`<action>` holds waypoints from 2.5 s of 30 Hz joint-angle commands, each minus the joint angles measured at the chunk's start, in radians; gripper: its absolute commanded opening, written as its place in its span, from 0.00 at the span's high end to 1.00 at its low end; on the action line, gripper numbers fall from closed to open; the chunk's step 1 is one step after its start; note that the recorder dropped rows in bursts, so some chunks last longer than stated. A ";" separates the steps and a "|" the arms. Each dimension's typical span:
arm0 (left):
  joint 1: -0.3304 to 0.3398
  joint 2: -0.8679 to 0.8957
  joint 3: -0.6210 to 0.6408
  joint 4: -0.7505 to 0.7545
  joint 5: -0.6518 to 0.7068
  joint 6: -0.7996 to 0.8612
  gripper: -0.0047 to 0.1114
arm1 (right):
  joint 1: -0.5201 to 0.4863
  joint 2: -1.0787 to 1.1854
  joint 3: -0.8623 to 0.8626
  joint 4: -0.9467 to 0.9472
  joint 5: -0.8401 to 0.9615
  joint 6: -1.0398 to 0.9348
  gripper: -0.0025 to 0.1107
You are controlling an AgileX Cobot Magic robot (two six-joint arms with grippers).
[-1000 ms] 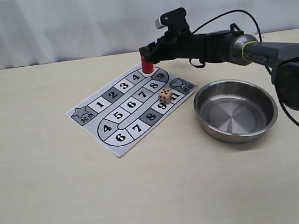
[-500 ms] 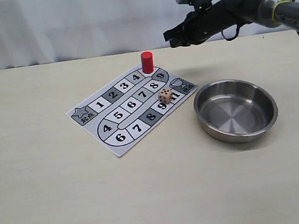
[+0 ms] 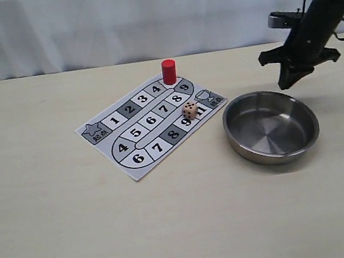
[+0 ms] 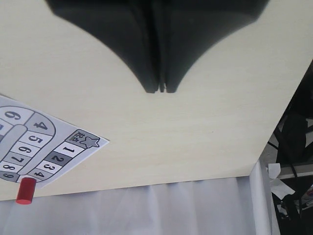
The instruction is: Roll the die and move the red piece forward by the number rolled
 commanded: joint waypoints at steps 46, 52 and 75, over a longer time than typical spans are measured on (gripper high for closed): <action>0.000 0.000 0.002 -0.006 -0.011 -0.004 0.96 | 0.100 -1.196 1.087 -0.258 -0.385 0.110 0.94; 0.000 0.000 0.002 -0.006 -0.011 -0.004 0.96 | 0.101 -1.485 1.182 -0.244 -0.407 0.110 0.94; 0.000 0.000 0.002 -0.006 -0.011 -0.004 0.96 | 0.101 -2.387 1.324 -0.248 -0.406 0.146 0.94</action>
